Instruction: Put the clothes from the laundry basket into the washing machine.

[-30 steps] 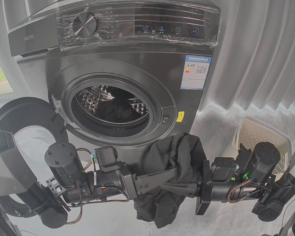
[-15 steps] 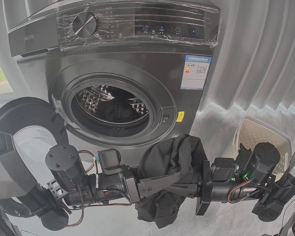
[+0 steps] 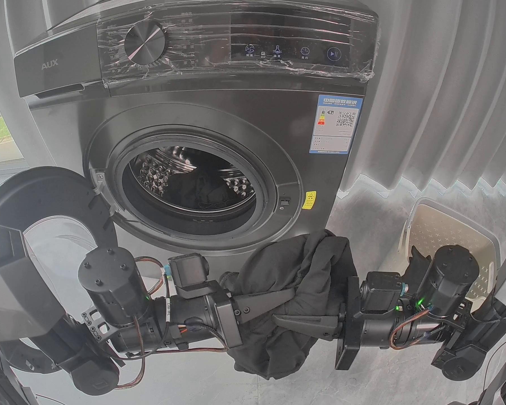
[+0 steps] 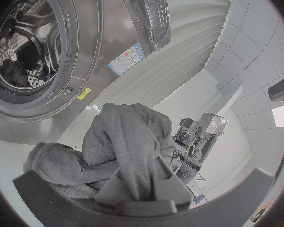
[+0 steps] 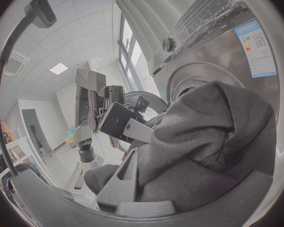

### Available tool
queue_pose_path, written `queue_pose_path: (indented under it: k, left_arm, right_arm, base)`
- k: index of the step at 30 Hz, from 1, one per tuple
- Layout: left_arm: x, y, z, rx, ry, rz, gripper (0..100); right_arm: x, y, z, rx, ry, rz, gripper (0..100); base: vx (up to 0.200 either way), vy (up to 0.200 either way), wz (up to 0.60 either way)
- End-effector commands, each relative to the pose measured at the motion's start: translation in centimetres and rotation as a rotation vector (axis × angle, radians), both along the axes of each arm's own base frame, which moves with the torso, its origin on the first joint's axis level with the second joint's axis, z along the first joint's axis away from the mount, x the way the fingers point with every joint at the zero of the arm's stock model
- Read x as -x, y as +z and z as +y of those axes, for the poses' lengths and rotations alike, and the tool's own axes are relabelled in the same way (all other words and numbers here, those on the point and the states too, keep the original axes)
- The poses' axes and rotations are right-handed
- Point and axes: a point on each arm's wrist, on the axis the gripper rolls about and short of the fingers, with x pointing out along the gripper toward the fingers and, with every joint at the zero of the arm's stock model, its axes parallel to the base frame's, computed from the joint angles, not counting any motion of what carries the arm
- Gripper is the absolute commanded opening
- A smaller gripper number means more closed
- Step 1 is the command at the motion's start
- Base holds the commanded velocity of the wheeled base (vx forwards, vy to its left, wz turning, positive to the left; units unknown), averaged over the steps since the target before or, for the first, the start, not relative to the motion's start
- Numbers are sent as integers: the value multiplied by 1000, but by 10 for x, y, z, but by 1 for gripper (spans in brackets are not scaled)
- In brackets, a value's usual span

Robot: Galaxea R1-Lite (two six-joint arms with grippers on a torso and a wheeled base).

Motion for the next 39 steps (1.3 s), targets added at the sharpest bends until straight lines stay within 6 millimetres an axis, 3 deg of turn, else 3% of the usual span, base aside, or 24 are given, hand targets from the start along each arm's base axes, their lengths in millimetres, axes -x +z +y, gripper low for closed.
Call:
queue_pose_path:
  k: [1, 9, 10, 19, 30, 37, 39]
  left_arm:
    - [1, 6, 1, 13, 7, -16, 0]
    - [7, 18, 6, 39, 7, -49, 0]
    - [7, 18, 6, 38, 7, -48, 0]
    - [5, 18, 8, 37, 22, -56, 0]
    - [6, 9, 19, -42, 82, -133, 0]
    - [8, 19, 22, -17, 109, -164, 0]
    - [10, 25, 24, -6, 161, -185, 0]
  right_arm:
    - [0, 0, 0, -1, 0, -3, 0]
    - [-1, 0, 1, -2, -8, -4, 0]
    - [-1, 0, 0, -1, -8, -3, 100]
    - [2, -8, -11, 33, -36, 33, 100]
    - [-32, -12, -75, 65, -307, 19, 100]
    - [-25, -1, -83, 43, -320, -12, 100]
    - [-11, -10, -87, 77, -301, 37, 100]
  base:
    - [0, 0, 0]
    - [0, 0, 0]
    - [0, 0, 0]
    - [0, 0, 0]
    - [0, 0, 0]
    - [0, 0, 0]
    - [0, 0, 0]
